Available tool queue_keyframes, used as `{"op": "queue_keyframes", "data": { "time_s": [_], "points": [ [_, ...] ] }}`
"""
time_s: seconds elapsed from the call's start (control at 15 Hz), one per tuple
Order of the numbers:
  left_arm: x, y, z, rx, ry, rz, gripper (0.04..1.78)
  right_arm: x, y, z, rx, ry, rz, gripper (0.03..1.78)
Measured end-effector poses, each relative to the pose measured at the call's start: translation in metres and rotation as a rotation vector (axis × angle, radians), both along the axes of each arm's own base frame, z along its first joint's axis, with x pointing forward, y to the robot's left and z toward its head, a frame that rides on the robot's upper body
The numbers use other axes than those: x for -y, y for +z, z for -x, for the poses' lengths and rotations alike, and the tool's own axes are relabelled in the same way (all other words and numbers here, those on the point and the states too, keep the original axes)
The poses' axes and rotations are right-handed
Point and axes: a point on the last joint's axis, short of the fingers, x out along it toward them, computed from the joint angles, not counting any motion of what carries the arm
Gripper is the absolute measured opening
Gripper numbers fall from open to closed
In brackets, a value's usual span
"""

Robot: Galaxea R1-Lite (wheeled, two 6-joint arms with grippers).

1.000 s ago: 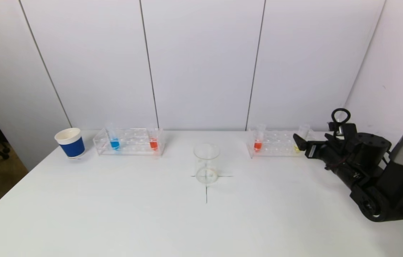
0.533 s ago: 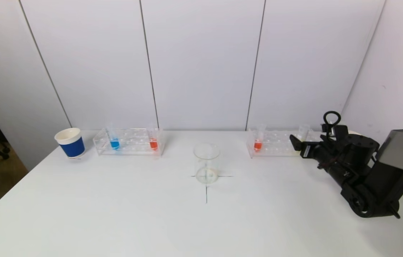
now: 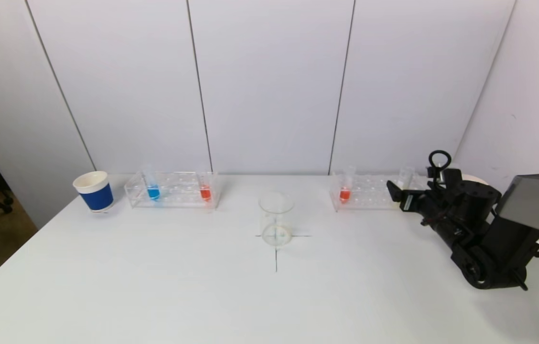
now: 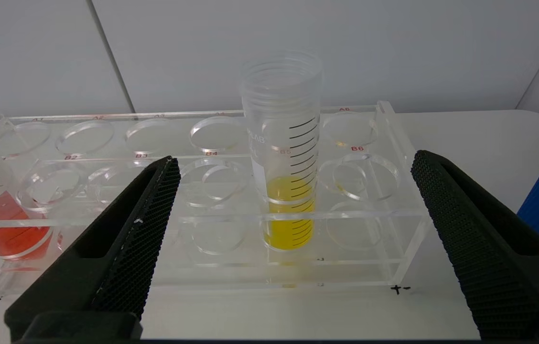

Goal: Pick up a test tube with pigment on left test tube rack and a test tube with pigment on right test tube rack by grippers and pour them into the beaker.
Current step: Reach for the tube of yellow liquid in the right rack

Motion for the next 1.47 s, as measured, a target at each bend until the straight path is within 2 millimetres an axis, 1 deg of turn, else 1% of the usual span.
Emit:
{"op": "queue_keyframes", "data": {
  "time_s": [0.33, 0.73, 1.47],
  "points": [
    [0.000, 0.000, 0.000, 0.000, 0.000, 0.000, 1.76, 0.000, 0.003, -0.004, 0.017, 0.000, 0.000, 1.76],
    [0.000, 0.000, 0.000, 0.000, 0.000, 0.000, 1.76, 0.000, 0.006, -0.015, 0.058, -0.003, -0.002, 1.76],
    [0.000, 0.000, 0.000, 0.000, 0.000, 0.000, 1.76, -0.001, 0.002, -0.026, 0.079, -0.003, -0.001, 1.76]
  ]
}}
